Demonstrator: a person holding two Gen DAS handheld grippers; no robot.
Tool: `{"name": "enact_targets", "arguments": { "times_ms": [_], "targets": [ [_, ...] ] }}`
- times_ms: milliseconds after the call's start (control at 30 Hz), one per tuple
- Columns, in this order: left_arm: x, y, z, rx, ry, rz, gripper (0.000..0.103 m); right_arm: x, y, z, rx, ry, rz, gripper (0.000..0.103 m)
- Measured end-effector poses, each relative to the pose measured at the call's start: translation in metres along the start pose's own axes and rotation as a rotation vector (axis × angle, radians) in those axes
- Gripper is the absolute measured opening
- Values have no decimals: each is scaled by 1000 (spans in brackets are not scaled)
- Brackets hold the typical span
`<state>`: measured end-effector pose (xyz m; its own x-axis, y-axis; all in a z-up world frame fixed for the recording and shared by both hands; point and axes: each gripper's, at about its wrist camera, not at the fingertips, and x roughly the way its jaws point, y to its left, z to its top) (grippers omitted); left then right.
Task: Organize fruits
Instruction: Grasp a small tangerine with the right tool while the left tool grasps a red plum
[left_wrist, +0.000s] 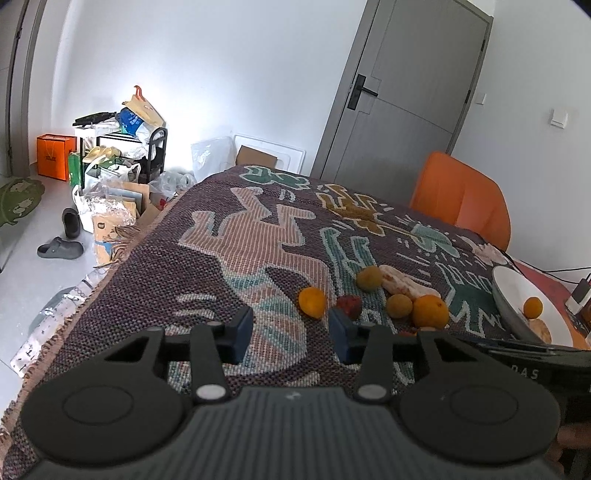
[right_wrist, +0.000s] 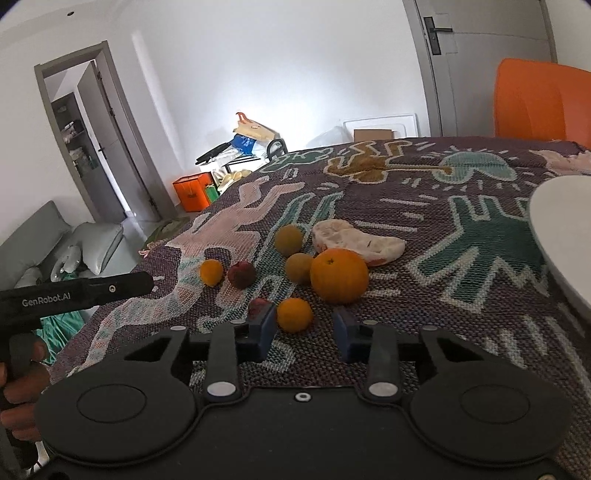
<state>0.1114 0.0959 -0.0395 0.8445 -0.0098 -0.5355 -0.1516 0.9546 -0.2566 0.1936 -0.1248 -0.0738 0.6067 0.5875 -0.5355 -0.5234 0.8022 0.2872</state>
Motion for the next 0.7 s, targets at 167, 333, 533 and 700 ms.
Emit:
{"name": "enact_targets", "arguments": {
  "times_ms": [167,333,533,700],
  "targets": [
    [3,-1,0,2,7,-2,44,7,0,1,8,8,22,33],
    [7,-3,0,0,14,-4,44,11,-3,0,10,6,32,21],
    [15,-15,-1,17,22,-25,43,0,-7,1,13,-28,25,20],
    [26,-25,-2,10,27,-42,32,-9,-15,1,25,-38,9,21]
  ]
}}
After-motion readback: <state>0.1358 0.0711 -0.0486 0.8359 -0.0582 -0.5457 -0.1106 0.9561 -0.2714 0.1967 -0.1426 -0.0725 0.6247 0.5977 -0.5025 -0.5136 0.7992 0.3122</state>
